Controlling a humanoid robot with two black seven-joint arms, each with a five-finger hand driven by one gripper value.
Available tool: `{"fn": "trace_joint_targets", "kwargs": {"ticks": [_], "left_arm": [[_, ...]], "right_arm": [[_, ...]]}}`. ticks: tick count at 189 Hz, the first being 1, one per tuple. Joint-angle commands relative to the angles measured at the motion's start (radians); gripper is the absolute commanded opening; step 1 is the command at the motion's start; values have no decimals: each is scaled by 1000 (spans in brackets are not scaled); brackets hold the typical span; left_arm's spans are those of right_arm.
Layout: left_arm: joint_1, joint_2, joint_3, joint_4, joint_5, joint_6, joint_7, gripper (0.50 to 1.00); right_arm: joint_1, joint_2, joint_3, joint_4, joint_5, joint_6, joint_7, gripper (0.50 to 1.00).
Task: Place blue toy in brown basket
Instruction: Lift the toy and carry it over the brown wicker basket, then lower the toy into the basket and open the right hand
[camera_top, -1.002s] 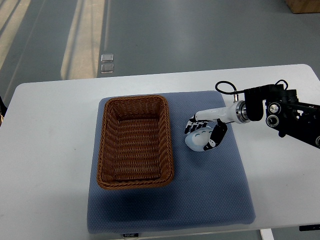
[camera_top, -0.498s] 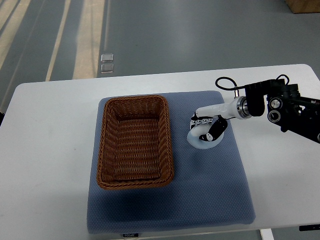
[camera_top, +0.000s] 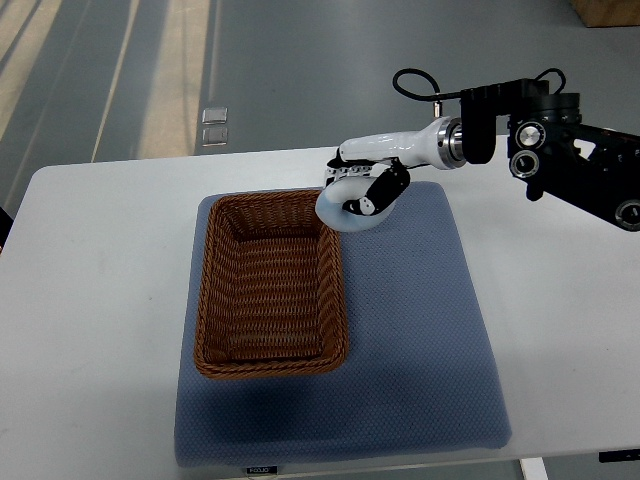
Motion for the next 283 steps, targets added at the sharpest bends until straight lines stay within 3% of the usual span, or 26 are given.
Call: {"fn": "trace_joint_targets", "kwargs": {"ticks": [1, 63, 134, 152, 157, 170, 178, 205, 283], "left_arm": [[0, 0, 0, 0, 0, 0, 0, 1000], [0, 0, 0, 0, 0, 0, 0, 1000], [0, 0, 0, 0, 0, 0, 0, 1000], [0, 0, 0, 0, 0, 0, 0, 1000], [0, 0, 0, 0, 0, 0, 0, 1000], [0, 0, 0, 0, 0, 0, 0, 1000], [0, 0, 0, 0, 0, 0, 0, 1000], [0, 0, 0, 0, 0, 0, 0, 1000], [0, 0, 0, 0, 0, 0, 0, 1000]], "right_arm": [[0, 65, 11, -24, 5, -30, 13, 500], [-114, 252, 36, -104, 2, -117, 28, 500], [-229, 320, 31, -151, -14, -194, 28, 539], [-240, 325, 34, -153, -14, -200, 28, 611], [-241, 326, 34, -153, -14, -206, 28, 648], [-246, 328, 34, -157, -12, -243, 30, 817], [-249, 328, 34, -162, -11, -255, 33, 862], [-252, 328, 34, -164, -9, -258, 59, 901], [-236, 305, 126, -164, 8, -245, 74, 911]]}}
